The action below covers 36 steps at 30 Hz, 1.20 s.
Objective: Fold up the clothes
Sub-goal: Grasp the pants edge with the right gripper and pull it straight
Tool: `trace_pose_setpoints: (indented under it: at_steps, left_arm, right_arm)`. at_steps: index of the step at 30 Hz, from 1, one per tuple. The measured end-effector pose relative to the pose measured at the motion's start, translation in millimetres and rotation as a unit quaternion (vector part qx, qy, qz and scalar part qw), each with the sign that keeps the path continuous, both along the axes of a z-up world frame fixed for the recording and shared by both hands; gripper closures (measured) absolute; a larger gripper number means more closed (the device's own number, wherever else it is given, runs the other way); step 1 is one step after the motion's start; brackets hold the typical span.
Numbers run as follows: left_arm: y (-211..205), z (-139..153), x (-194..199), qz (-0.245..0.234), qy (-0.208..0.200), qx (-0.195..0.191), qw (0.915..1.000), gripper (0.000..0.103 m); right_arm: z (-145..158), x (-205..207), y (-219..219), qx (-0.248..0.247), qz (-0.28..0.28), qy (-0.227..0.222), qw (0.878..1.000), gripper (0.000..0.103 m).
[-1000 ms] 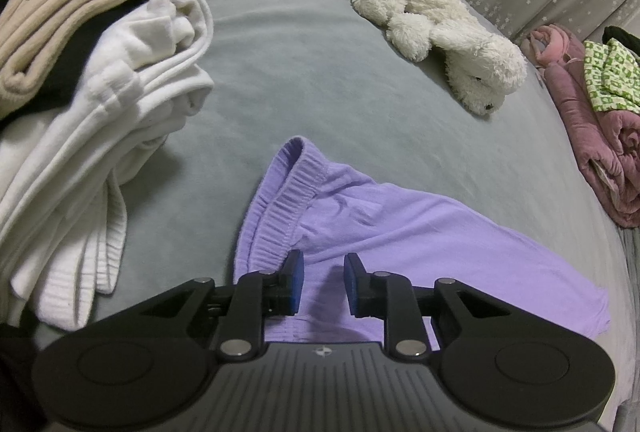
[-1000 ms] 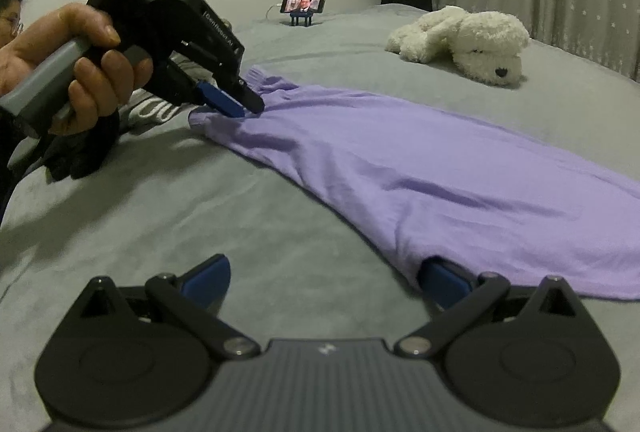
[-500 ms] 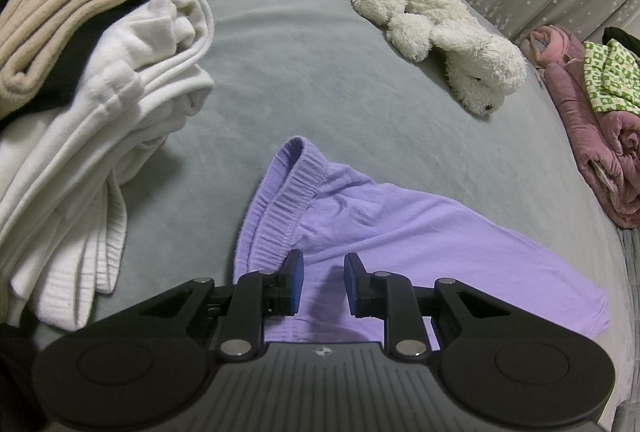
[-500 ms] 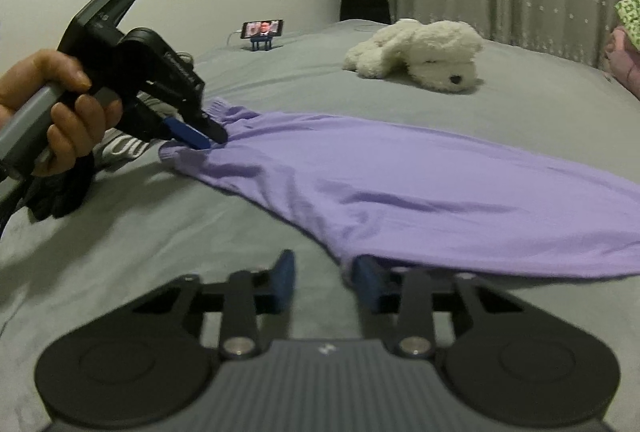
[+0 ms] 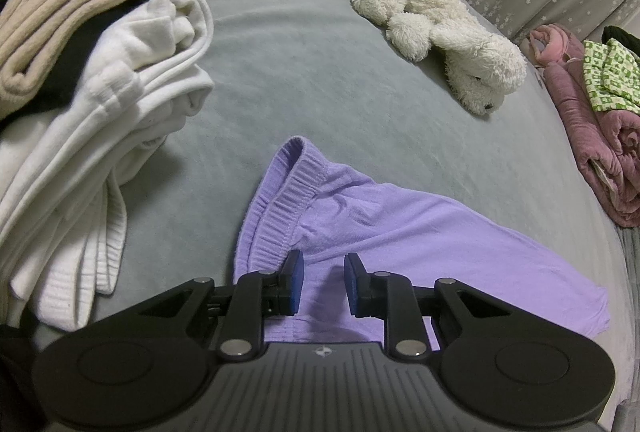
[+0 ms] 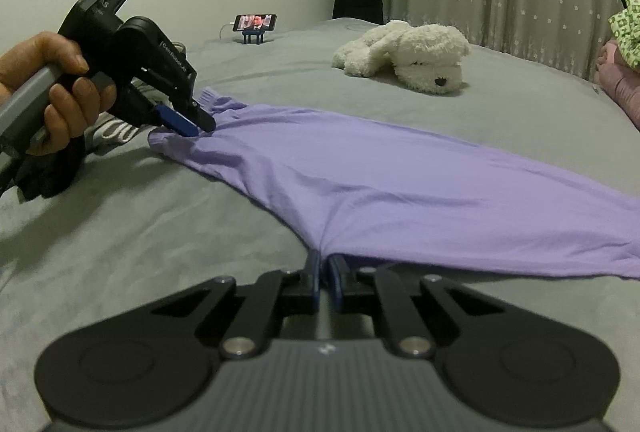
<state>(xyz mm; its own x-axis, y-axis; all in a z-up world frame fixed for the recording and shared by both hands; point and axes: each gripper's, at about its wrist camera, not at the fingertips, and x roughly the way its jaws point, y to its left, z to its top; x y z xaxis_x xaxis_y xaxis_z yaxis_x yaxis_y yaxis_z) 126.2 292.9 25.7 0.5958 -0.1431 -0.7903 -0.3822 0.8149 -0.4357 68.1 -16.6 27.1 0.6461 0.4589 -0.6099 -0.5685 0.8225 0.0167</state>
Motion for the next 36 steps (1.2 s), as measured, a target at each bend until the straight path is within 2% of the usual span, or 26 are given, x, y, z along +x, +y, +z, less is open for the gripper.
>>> trace_pose_setpoints:
  at_steps: [11,21,28,36]
  left_arm:
    - [0.0,-0.4,-0.8,0.001,0.0,-0.003,1.0,0.081]
    - [3.3,0.8,-1.6,0.004,0.0,-0.013,0.9999,0.081]
    - [8.5,2.2,-3.4,0.013,-0.003,-0.024,0.9996,0.081]
    - [7.2,8.6,-3.0,0.015,-0.019,-0.014,0.9996,0.08]
  right_arm:
    - [2.0,-1.5,-1.9,-0.013,0.001,-0.004,1.0,0.097]
    - [13.5,2.6,-18.2,0.04,-0.007,0.016,0.999,0.097]
    - [3.9,4.6,-15.3,0.02,-0.005,0.028,0.999,0.097]
    - [0.6,7.1,-13.7,0.018,-0.008,0.033,0.999,0.097]
